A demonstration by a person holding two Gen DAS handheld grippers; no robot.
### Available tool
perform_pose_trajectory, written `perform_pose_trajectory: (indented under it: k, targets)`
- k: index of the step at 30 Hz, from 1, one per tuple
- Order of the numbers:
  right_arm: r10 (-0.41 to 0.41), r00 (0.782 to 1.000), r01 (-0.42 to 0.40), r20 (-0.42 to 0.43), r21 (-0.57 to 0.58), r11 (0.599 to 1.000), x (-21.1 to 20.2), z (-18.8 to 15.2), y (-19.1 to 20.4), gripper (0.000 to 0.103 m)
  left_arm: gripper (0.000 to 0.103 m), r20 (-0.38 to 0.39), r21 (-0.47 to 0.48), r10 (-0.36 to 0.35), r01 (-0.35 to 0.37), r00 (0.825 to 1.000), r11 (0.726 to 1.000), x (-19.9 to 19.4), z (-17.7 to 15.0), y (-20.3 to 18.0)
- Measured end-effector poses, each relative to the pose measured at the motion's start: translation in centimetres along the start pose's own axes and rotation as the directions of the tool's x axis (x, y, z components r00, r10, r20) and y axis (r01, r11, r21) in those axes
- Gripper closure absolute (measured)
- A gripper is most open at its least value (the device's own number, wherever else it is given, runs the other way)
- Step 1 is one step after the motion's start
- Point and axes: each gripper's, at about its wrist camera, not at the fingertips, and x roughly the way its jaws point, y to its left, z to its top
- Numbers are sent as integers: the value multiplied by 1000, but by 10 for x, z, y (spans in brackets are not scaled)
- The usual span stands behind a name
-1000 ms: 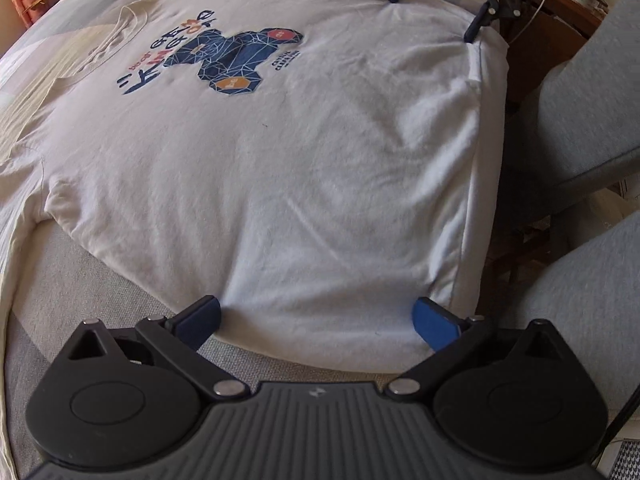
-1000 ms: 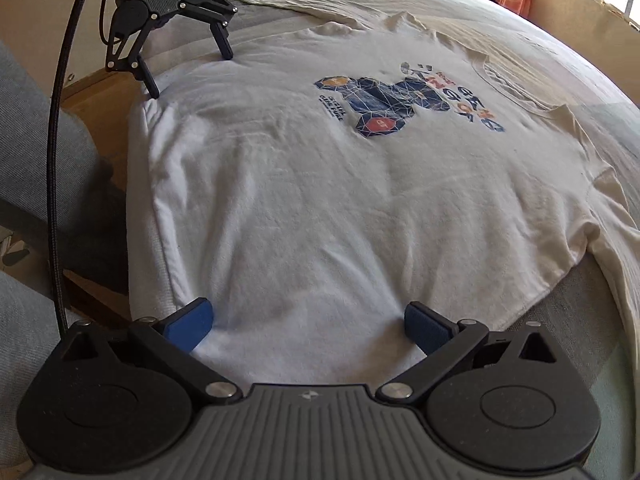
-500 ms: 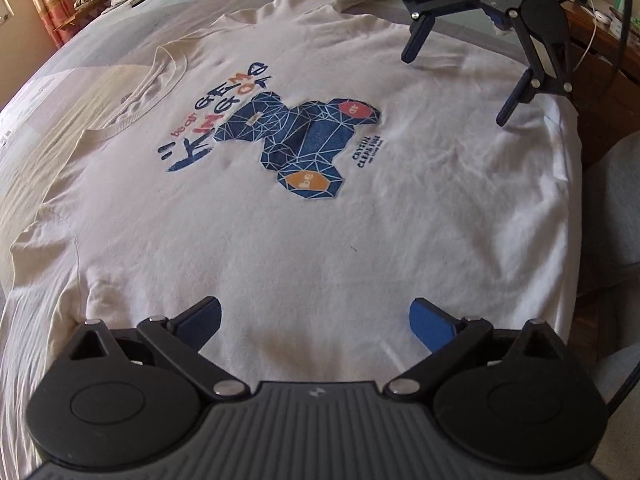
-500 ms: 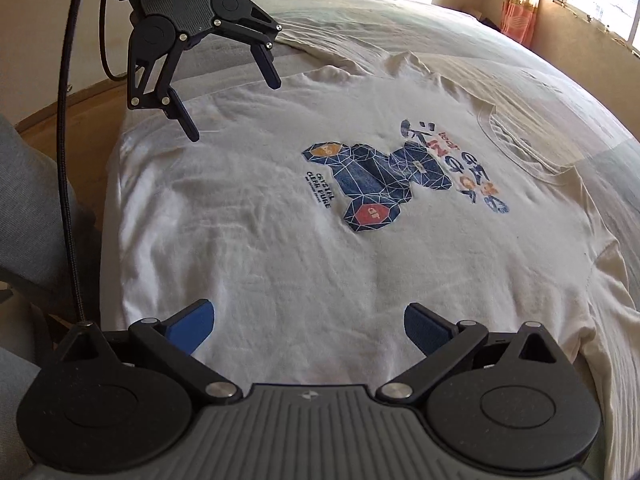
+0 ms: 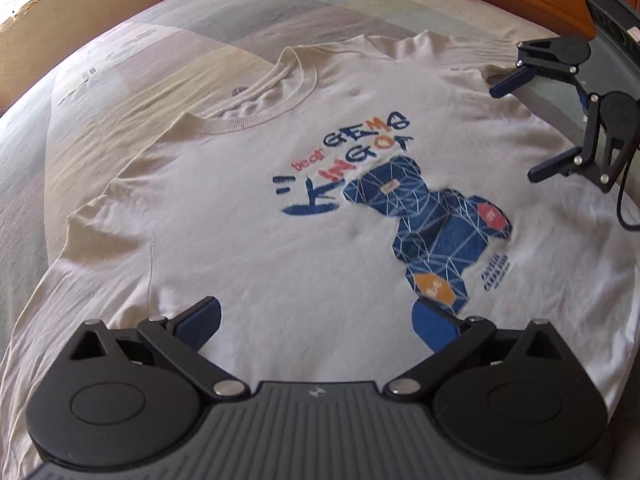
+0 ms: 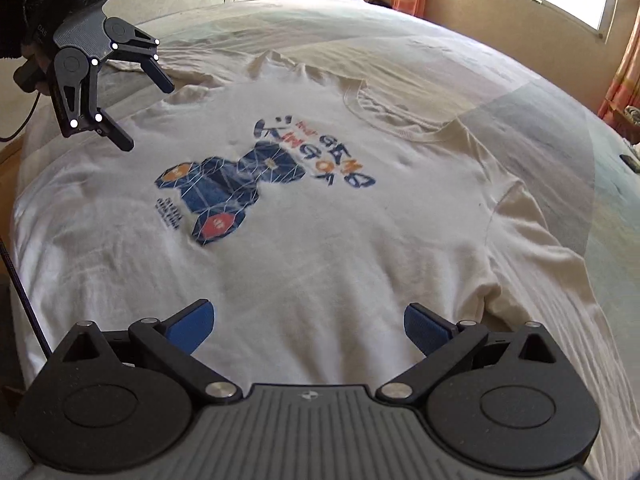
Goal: Fold clothes
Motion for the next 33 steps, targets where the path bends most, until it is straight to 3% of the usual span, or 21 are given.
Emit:
perform_pose_trajectory:
  k: [2, 4, 10, 11, 14, 15, 17, 20, 21, 24, 29, 30, 33]
  targets:
    - [-25, 1000, 26, -18, 41, 999, 26, 9, -10, 0, 2, 12, -15, 4, -4, 1000, 1000, 11, 17, -5]
    - [-1, 1000, 2, -8, 124, 992, 33, 4, -22, 0, 2, 24, -33, 16, -15, 1000, 999, 20, 31, -11]
    - [4, 999, 10, -48, 283, 959, -7, -25, -33, 0, 1, 58, -103, 83, -77, 995, 992, 35, 62, -32]
    - [-16, 999, 26, -36, 318, 948, -17, -25, -38, 0, 1, 63, -115, 95, -87, 993, 990, 37, 68, -35]
    - [-178, 984, 154, 23, 399, 904, -38, -22, -60, 0, 1, 73, -158, 131, -118, 989, 980, 45, 84, -45]
    - [-265, 964, 235, 8, 433, 870, -36, -23, -72, 0, 1, 72, -179, 144, -129, 987, 975, 49, 90, -47]
    - [-443, 895, 404, -46, 505, 763, -31, -28, -97, 0, 1, 82, -222, 163, -142, 983, 965, 55, 104, -53]
    - [-543, 828, 492, -141, 646, 583, -19, -45, -130, 0, 1, 87, -268, 150, -122, 985, 956, 66, 121, -64]
    - [-540, 824, 496, -172, 680, 540, -15, -51, -137, 0, 1, 86, -274, 143, -115, 986, 955, 70, 125, -68]
    - [-521, 830, 480, -202, 735, 479, -17, -75, -141, 0, 1, 58, -276, 121, -100, 991, 956, 82, 134, -79]
    - [-484, 857, 444, -179, 733, 515, -50, -102, -139, 0, 1, 14, -265, 90, -83, 996, 961, 96, 136, -93]
    - [-494, 852, 446, -174, 737, 509, -58, -103, -141, 0, 1, 10, -262, 90, -84, 996, 961, 97, 137, -95]
    - [-577, 803, 477, -153, 744, 467, -77, -113, -153, 0, 1, 0, -259, 84, -81, 996, 962, 101, 139, -101]
